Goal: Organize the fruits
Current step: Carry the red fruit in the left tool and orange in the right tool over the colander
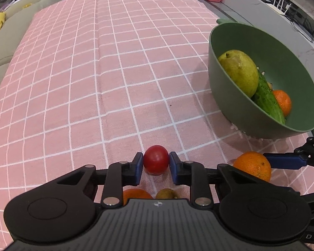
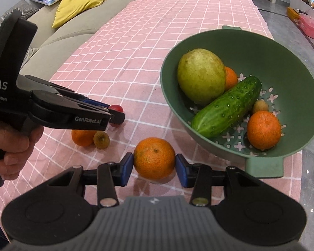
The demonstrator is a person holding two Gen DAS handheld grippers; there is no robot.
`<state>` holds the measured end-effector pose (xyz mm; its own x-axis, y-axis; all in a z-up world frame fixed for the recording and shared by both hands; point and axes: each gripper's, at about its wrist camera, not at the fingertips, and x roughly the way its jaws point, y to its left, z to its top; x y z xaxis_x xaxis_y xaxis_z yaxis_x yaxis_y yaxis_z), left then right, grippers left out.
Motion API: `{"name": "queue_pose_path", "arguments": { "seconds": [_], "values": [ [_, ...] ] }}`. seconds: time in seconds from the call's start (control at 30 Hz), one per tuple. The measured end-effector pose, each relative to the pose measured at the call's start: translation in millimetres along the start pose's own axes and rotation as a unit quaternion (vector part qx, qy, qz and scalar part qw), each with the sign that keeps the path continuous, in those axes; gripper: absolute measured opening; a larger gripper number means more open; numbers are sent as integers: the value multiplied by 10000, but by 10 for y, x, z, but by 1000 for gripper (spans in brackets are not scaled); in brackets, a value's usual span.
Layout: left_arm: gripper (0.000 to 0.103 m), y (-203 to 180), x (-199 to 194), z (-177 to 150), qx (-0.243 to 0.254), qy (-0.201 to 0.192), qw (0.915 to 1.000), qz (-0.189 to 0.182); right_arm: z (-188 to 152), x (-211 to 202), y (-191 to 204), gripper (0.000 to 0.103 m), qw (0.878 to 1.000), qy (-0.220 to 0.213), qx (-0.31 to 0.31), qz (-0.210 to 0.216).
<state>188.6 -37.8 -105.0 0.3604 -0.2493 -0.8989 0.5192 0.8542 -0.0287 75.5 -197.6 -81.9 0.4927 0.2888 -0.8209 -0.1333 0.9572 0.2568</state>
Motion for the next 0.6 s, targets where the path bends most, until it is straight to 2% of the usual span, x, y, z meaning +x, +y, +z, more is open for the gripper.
{"name": "queue_pose_path", "arguments": {
  "seconds": [0.27, 0.47, 0.6],
  "values": [
    [30, -2, -472, 43, 171, -257, 9994, 132, 78, -134, 71, 41, 9998, -122, -34, 131],
    [30, -34, -874, 150, 111, -607, 9977, 280, 192, -354, 125, 41, 9989, -415, -57, 228],
    [30, -176, -1053, 186, 239, -742, 9964, 317, 272, -531, 82, 41, 9978, -619, 13, 218]
  ]
}}
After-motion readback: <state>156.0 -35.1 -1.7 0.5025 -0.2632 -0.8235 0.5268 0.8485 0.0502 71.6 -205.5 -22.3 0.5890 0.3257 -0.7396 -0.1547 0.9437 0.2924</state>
